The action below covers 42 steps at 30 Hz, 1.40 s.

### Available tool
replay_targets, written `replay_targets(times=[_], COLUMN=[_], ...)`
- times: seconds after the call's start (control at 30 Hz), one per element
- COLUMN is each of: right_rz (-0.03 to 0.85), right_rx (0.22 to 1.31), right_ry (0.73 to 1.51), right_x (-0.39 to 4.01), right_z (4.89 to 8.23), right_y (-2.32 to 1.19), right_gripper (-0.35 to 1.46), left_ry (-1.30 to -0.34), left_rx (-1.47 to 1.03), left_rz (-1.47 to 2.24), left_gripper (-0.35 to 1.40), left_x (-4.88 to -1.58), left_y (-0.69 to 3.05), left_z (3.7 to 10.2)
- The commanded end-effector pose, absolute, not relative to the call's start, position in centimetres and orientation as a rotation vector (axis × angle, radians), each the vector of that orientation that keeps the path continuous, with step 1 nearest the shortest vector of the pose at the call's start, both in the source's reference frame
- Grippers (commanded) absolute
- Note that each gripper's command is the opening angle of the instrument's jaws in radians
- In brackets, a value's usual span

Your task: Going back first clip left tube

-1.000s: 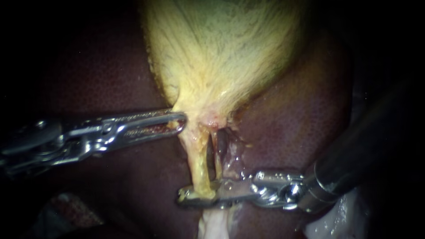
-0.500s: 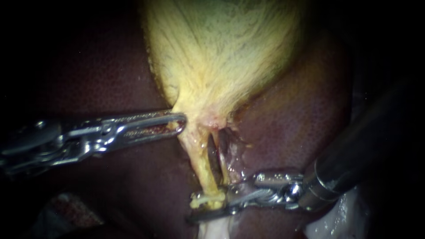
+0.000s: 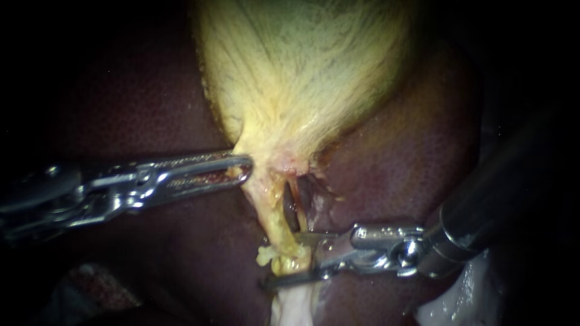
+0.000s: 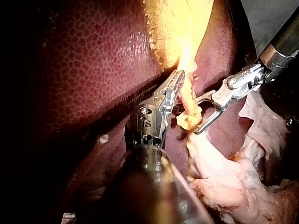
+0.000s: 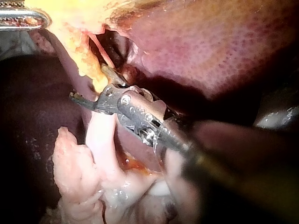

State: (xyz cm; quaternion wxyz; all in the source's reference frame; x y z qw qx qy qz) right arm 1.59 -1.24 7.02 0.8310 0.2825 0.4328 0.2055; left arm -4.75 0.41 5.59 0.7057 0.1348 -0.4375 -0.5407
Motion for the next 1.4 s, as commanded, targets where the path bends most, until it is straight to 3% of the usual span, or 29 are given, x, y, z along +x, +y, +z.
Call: replay_targets(times=[0.03,0.57,0.97,1.4], right_rz=[0.433,0.404,0.347,0.25], right_rx=[0.598,0.534,0.475,0.365], right_ry=[0.919,0.929,0.964,0.994], right_x=[1.57,1.15,0.59,0.38], right_z=[7.0,6.8,6.23,5.76], right_y=[-1.23,-1.1,-0.76,-0.54], right_gripper=[0.6,0.6,0.6,0.6], left_ry=[-0.973,-0.973,-0.973,-0.974], left_rx=[0.3,0.298,0.297,0.297], left_rz=[-1.202,-1.201,-1.2,-1.2], left_gripper=[-0.06,-0.06,-0.06,-0.06], left_x=[-4.74,-4.74,-4.75,-4.76], left_y=[0.4,0.39,0.38,0.39], left_z=[5.59,5.6,5.63,5.67])
